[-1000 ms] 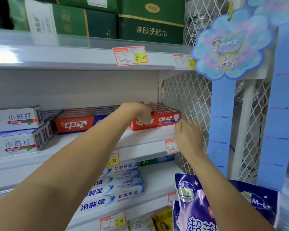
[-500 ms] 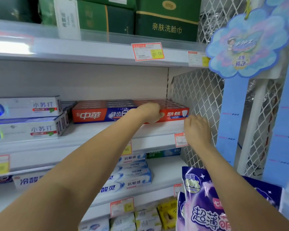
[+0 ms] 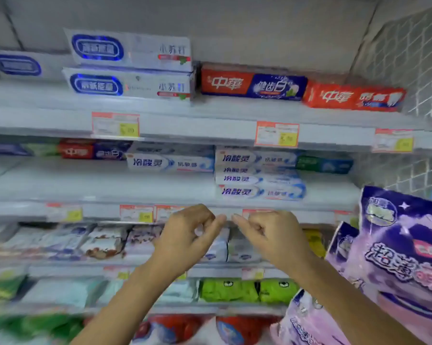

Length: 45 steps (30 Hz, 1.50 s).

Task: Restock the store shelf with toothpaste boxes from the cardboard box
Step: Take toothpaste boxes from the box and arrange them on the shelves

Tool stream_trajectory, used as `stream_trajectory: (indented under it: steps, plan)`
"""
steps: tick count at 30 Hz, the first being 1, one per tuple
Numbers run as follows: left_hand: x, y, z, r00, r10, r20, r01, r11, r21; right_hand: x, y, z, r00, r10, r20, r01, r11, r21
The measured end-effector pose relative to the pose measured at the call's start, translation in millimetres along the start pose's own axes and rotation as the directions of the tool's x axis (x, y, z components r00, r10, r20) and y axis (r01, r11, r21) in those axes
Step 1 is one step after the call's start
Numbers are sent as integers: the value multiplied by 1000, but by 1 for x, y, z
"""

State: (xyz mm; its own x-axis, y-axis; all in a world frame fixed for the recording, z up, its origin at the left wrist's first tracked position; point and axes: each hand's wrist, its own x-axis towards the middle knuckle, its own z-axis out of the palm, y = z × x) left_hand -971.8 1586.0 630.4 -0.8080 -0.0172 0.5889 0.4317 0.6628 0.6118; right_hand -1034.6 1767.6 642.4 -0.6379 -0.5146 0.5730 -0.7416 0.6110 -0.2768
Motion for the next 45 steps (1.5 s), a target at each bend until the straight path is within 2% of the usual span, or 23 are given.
stream_trajectory:
  steps: [2,4,8,12,17,20,23,25,29,32,37,41,43,45]
  plan:
    - [-50,-37,-5,987,-160,9,159,987,34,-22,-11,54,957,84,276,-78,996,-32]
    - [-103,-72,-10,940,-342,13,341,939,41,-45,-24,105,842,106,529,-131,991,9]
    - [-205,-139,-19,755,-655,37,654,756,42,-91,-50,198,618,44,785,-189,978,94]
    - [-289,-185,-18,514,-858,-12,856,512,69,-138,-69,281,421,14,907,-149,987,54]
    - [-384,-240,3,231,-973,3,971,230,61,-205,-76,377,200,87,976,-200,979,-46]
    - [-441,-278,22,115,-993,17,992,115,50,-247,-69,437,31,190,981,-287,942,-173]
    - [-500,-317,48,50,-998,24,991,52,122,-292,-60,494,-98,293,951,-346,886,-309]
    - [-539,-342,68,65,-998,20,974,68,214,-321,-58,528,-137,342,930,-413,834,-367]
    - [-590,-378,104,207,-961,182,873,265,410,-372,-64,589,-226,411,883,-547,697,-464]
    - [-619,-399,122,196,-956,217,818,281,501,-403,-70,630,-275,465,841,-588,611,-530]
    - [-662,-429,143,223,-923,315,815,354,459,-435,-82,694,-282,556,782,-516,598,-612]
    - [-681,-439,144,301,-896,328,831,415,370,-447,-94,740,-277,511,814,-511,639,-575]
    - [-687,-442,142,356,-878,320,826,456,332,-449,-98,753,-342,467,816,-554,602,-576]
    - [-691,-444,143,392,-865,313,816,484,316,-449,-97,766,-474,416,776,-536,563,-629]
